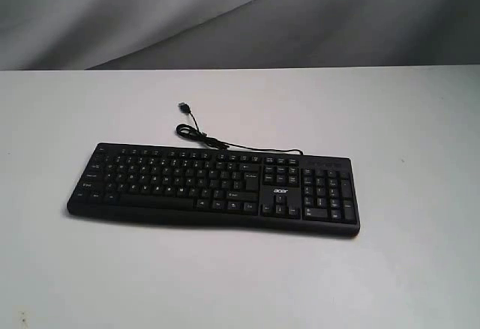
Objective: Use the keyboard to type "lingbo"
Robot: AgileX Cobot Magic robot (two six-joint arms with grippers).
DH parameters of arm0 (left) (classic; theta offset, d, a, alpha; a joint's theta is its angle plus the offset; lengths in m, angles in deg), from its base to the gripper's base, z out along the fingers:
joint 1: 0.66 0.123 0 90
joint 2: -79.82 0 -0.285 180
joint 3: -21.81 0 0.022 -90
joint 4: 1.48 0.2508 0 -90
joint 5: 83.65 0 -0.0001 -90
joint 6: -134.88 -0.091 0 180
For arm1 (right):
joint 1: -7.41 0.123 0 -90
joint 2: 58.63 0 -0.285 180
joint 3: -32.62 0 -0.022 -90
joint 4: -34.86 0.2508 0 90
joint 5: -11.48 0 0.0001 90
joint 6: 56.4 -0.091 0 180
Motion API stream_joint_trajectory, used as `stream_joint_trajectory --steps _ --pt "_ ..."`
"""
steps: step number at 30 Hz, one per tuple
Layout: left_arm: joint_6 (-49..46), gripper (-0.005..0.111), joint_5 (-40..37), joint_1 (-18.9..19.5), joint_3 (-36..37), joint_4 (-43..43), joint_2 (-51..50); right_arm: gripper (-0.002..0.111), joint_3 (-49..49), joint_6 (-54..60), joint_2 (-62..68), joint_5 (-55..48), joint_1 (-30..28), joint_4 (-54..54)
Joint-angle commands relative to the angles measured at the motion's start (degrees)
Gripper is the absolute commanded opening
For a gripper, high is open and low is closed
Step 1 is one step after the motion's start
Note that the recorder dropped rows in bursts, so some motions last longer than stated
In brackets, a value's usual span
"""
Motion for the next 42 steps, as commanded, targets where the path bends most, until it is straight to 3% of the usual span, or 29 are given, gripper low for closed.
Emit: stream_joint_trajectory --steps 1,4,9,18,33,42 --pt "0.1 0.001 0.4 0.1 0.3 -0.2 0.2 0.0 -14.9 -16.7 -0.7 0.8 -14.7 0.0" --pt "0.1 0.001 0.4 0.1 0.3 -0.2 0.2 0.0 -24.1 -29.2 -5.7 0.7 -23.3 0.0" --pt "0.1 0.001 0.4 0.1 0.3 -0.2 0.2 0.0 -35.9 -30.4 -10.8 1.6 -30.3 -9.3" --pt "0.1 0.001 0.4 0.1 0.3 -0.2 0.2 0.0 -39.0 -30.4 -10.8 -7.8 -30.3 -27.5" --pt "0.1 0.001 0.4 0.1 0.3 -0.2 0.2 0.0 -39.0 -30.8 -10.8 -14.4 -22.0 -26.0" --pt "0.1 0.001 0.4 0.1 0.3 -0.2 0.2 0.0 -39.4 -31.5 -10.8 -18.2 -21.7 -23.9"
